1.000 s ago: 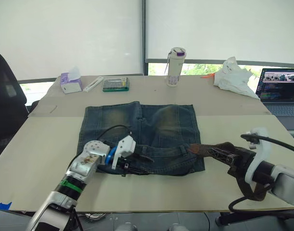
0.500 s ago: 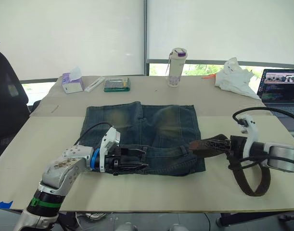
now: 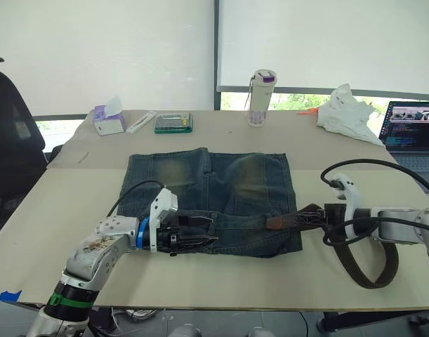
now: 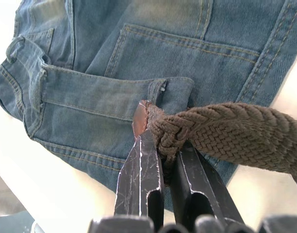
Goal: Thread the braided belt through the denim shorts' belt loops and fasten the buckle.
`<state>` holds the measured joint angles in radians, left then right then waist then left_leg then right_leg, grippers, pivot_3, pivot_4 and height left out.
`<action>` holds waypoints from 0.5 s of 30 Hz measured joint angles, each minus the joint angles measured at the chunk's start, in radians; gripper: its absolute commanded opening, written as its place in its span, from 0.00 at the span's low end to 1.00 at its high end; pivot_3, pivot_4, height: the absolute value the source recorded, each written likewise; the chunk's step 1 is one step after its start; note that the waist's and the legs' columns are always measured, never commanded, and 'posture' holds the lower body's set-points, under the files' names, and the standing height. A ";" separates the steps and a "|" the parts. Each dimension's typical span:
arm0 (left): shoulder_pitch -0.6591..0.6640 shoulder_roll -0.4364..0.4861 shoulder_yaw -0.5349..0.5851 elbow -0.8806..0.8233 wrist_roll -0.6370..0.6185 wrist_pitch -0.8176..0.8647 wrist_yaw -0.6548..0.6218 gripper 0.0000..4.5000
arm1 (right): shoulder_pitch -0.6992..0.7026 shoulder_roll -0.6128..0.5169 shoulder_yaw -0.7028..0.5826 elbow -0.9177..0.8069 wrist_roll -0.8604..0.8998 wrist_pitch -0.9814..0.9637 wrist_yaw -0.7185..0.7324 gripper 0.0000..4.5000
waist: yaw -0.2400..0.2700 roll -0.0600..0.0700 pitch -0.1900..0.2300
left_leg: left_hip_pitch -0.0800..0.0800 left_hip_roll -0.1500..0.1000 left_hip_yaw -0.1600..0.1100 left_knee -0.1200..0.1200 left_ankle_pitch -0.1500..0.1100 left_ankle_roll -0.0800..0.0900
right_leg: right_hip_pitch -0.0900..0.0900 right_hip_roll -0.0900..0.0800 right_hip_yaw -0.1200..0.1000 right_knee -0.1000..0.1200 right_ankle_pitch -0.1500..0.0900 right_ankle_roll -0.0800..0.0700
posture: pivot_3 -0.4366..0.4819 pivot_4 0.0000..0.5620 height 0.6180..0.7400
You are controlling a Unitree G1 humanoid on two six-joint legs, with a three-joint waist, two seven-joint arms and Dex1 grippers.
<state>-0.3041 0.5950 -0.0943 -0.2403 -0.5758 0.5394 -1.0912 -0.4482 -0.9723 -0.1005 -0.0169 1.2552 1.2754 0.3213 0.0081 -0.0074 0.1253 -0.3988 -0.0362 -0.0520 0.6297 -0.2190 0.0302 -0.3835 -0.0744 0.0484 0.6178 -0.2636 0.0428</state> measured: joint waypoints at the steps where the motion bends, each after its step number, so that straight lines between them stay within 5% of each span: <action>1: 0.000 -0.001 0.000 0.000 0.002 -0.001 0.003 0.63 | 0.000 0.000 -0.011 0.001 -0.016 0.000 0.005 0.00 | 0.000 0.000 0.000 | 0.000 0.000 0.000 0.000 0.000 0.000 | 0.000 0.000 0.000 0.000 0.000 0.000 | 0.48 0.27 1.00; 15: 0.001 -0.014 -0.008 -0.020 0.006 -0.010 0.012 0.63 | -0.013 0.015 -0.022 0.030 -0.181 0.042 0.141 0.00 | -0.001 0.000 0.000 | 0.001 0.000 0.001 0.000 0.000 0.000 | 0.000 0.001 0.000 0.003 0.000 0.000 | 0.48 0.27 1.00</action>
<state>-0.3028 0.5807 -0.1024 -0.2606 -0.5696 0.5290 -1.0791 -0.4610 -0.9568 -0.1224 0.0128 1.0742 1.3173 0.4621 0.0076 -0.0073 0.1252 -0.3980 -0.0362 -0.0510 0.6301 -0.2190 0.0302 -0.3839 -0.0737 0.0483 0.6205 -0.2636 0.0428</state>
